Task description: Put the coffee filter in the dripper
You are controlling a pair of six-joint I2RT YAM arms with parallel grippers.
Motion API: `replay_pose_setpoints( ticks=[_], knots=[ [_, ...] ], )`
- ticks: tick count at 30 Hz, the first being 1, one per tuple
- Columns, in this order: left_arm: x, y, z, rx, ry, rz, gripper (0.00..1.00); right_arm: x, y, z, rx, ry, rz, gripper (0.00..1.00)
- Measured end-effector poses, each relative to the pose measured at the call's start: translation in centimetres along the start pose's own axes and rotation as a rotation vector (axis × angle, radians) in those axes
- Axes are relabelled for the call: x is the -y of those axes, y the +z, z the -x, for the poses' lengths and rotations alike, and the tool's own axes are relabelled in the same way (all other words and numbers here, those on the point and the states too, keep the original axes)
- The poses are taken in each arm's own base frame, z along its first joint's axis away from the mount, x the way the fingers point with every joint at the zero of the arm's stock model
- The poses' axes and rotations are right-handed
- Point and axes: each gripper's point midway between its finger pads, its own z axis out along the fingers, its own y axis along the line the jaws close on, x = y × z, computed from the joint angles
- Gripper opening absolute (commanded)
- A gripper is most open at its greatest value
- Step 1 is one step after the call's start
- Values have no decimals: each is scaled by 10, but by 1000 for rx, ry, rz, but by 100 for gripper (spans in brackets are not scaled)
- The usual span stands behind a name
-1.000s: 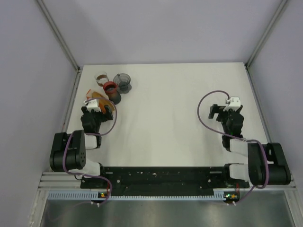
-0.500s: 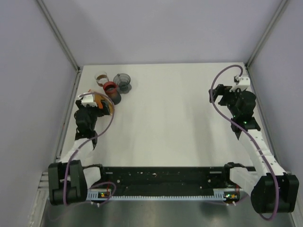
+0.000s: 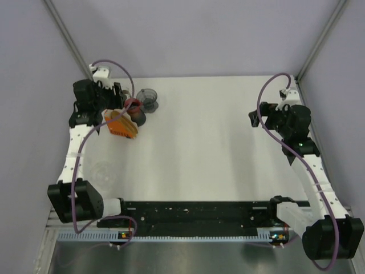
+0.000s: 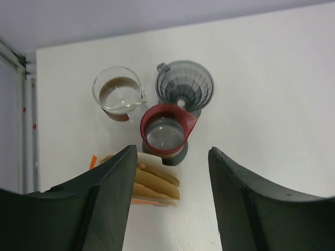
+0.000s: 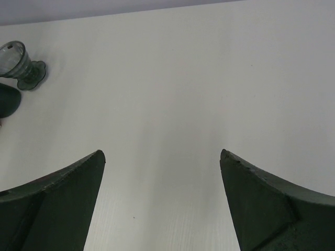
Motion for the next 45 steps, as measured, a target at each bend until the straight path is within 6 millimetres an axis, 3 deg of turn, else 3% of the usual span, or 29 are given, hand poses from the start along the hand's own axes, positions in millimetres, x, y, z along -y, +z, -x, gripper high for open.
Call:
replay_pose_setpoints(
  ticks=[3, 9, 16, 23, 29, 36, 45],
  knots=[
    [-6, 23, 2, -87, -27, -10, 59, 0, -1, -4, -15, -10, 5, 91],
    [-24, 74, -26, -308, -68, 9, 59, 1, 1, -11, -43, -29, 10, 92],
    [-39, 101, -63, -458, -78, 55, 53, 7, 11, -25, -95, -33, 2, 92],
    [-37, 126, -87, -527, -42, 69, 45, 9, 14, -32, -118, -41, -3, 92],
    [-46, 131, -107, -584, -9, 117, 39, 10, 14, -31, -118, -45, -2, 92],
    [-44, 130, -113, -604, -17, 98, 0, 10, 15, -32, -119, -44, -3, 92],
    [-9, 122, -118, -621, -127, -45, 0, 10, 14, -31, -118, -44, -2, 92]
  ],
)
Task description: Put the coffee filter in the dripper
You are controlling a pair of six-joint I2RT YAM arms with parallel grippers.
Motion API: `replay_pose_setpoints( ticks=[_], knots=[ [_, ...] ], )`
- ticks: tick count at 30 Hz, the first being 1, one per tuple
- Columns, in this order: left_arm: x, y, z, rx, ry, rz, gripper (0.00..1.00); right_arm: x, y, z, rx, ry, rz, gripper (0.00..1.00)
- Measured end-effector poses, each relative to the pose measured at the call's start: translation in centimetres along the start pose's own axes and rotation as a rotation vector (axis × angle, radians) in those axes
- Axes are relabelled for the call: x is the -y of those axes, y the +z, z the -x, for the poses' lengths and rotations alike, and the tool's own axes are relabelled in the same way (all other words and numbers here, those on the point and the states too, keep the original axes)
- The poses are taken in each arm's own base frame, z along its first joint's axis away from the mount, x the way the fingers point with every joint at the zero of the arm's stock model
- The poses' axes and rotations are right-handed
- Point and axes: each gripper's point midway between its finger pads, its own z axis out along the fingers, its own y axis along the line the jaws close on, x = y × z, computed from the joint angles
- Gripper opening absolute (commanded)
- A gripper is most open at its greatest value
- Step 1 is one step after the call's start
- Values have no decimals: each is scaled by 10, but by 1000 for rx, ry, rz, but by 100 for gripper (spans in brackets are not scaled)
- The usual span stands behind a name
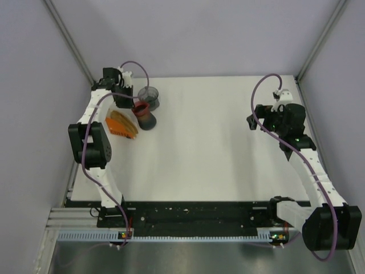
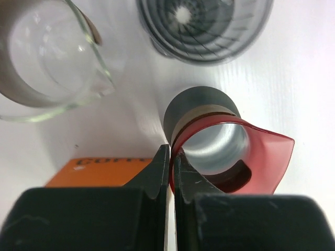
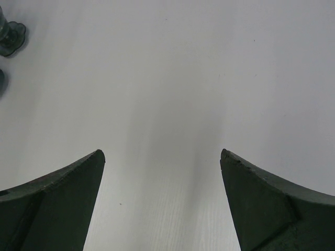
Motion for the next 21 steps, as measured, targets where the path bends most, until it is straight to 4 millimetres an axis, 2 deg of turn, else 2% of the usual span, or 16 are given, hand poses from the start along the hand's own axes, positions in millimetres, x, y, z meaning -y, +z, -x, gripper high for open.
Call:
replay_pose_setpoints(
  ticks=[3, 5, 10, 12, 14, 21],
  knots=[
    [20, -7, -16, -31, -4, -32, 0, 0, -1, 1, 3, 0, 1, 92],
    [44, -11, -28, -53, 32, -46, 0, -1, -1, 1, 5, 2, 3, 92],
    [133, -16, -60, -99, 213, -85, 0, -2, -1, 1, 2, 11, 7, 92],
    [162, -18, -69, -111, 252, -101, 0, -3, -1, -1, -3, 12, 6, 92],
    [173, -18, -72, -111, 251, -92, 0, -4, -2, -3, -10, 13, 6, 92],
    [192, -15, -75, -74, 256, -65, 0, -14, -2, -5, -19, 6, 26, 92]
  ],
)
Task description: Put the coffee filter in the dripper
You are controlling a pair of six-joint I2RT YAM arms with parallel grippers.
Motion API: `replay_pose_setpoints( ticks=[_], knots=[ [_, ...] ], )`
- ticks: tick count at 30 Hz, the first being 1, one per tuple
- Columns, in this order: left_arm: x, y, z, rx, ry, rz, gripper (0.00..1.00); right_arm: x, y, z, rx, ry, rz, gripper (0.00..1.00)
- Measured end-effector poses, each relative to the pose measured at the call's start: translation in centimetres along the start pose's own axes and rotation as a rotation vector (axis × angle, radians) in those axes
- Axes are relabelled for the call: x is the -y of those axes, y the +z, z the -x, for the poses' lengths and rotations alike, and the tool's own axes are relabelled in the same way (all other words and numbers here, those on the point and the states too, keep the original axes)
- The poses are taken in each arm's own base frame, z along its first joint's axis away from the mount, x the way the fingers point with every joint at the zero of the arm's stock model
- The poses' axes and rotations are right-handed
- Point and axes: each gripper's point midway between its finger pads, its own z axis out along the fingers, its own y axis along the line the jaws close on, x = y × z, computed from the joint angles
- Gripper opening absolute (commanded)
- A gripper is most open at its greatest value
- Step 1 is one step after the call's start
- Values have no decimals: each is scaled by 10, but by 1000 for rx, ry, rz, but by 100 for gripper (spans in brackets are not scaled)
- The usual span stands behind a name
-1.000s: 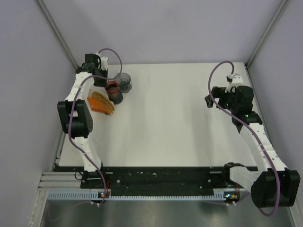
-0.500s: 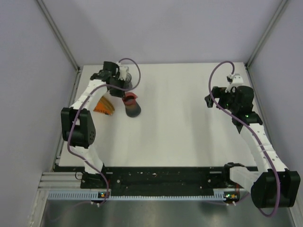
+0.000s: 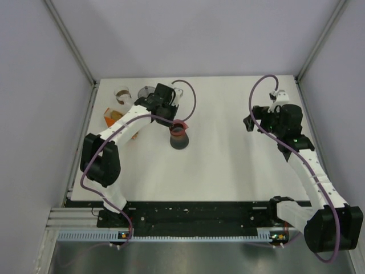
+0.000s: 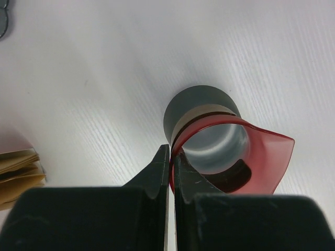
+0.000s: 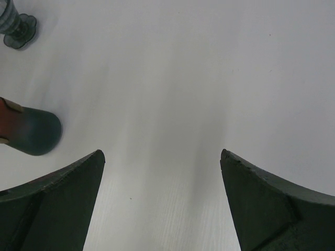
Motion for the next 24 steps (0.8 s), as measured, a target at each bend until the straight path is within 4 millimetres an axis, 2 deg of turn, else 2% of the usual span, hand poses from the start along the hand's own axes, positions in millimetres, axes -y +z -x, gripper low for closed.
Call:
replay_pose_setpoints(
  ticks=[2, 3, 7, 10, 12, 14, 17, 20, 22, 23, 24],
  knots=[
    [9, 1, 1, 7, 14, -14, 0, -1, 0, 0, -2, -1, 1, 92],
    [13, 2, 1, 9, 21, -23, 4, -1, 0, -1, -3, -1, 1, 92],
    [23, 1, 0, 6, 48, -55, 35, -1, 0, -3, -10, 0, 0, 92],
    [25, 1, -2, 1, 70, -74, 54, -1, 0, -3, -12, 0, 0, 92],
    [25, 0, -1, 0, 91, -81, 64, -2, 0, -3, -13, -1, 2, 92],
    [25, -4, 5, 13, 112, -83, 68, -2, 0, -4, -14, -1, 4, 92],
    [22, -15, 26, 67, 135, -73, 75, -2, 0, -4, -15, -1, 3, 92],
    [15, -32, 58, 161, 151, -50, 76, -2, 0, -4, -15, -1, 3, 92],
    [2, -43, 79, 223, 138, -19, 76, -2, 0, -4, -15, -2, 3, 93],
    [-15, -52, 97, 275, 114, 22, 76, -3, 0, -4, -16, -2, 4, 93],
    [-17, -53, 99, 280, 110, 27, 75, -3, 0, -4, -16, -2, 4, 93]
  ],
)
